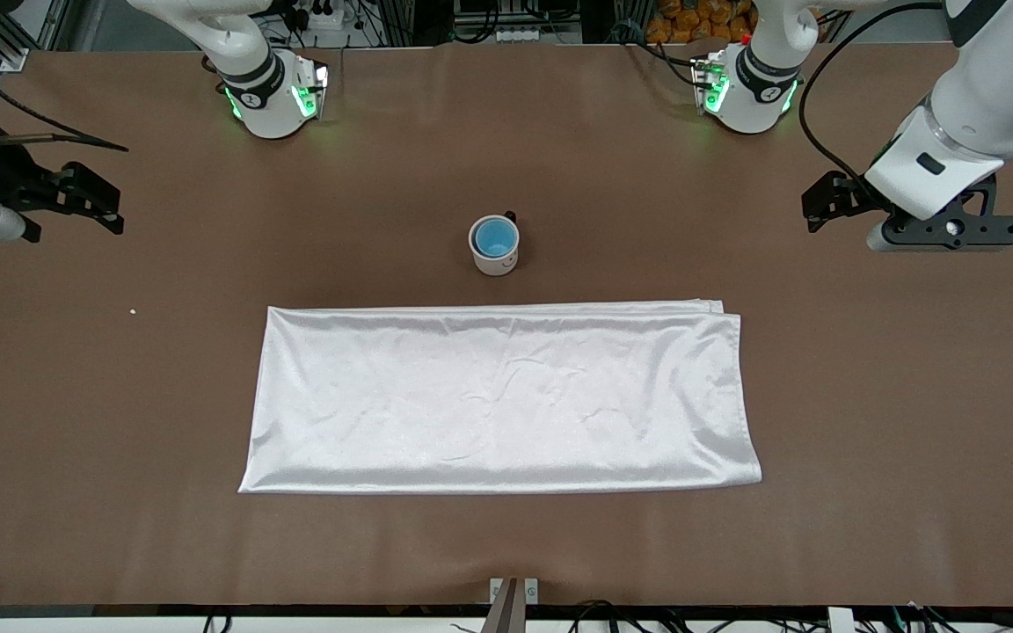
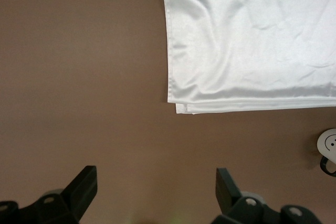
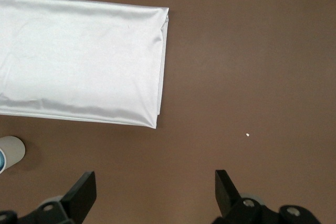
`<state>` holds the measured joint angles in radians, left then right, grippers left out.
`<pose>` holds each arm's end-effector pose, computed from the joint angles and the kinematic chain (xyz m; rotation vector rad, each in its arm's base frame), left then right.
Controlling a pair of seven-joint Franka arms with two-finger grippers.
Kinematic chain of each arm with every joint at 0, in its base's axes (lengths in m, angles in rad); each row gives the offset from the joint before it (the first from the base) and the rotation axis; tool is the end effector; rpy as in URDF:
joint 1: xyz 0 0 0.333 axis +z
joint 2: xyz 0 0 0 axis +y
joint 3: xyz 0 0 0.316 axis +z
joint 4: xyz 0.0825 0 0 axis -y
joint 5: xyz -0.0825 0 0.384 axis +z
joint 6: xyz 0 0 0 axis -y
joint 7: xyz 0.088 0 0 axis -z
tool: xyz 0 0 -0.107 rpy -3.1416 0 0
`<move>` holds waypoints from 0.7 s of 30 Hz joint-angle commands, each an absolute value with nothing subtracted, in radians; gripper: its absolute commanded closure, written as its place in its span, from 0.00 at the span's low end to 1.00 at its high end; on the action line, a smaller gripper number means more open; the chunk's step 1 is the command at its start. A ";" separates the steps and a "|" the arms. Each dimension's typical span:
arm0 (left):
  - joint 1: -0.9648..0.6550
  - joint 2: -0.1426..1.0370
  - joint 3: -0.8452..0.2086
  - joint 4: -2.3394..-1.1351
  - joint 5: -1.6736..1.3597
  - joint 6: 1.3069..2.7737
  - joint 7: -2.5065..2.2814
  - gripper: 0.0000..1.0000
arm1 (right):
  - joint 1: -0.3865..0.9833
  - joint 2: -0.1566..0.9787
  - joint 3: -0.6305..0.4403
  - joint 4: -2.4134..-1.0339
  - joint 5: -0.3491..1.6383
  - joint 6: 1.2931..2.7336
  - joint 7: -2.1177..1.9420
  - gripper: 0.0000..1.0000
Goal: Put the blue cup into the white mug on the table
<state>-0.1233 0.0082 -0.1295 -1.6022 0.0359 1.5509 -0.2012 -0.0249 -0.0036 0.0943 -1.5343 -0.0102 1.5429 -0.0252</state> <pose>0.5370 -0.1344 0.6036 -3.0923 0.0804 0.0775 0.5498 0.0372 0.6412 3.1278 0.1475 0.0194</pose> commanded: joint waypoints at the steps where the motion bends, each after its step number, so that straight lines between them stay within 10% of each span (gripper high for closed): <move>1: -0.106 -0.086 -0.146 -1.718 0.003 1.595 -0.184 0.00 | -0.049 0.002 0.103 -1.525 0.014 1.529 -0.020 0.00; 21: -0.095 -0.117 -0.138 -1.758 -0.035 1.658 -0.181 0.00 | -0.048 0.002 0.103 -1.528 0.014 1.526 -0.020 0.00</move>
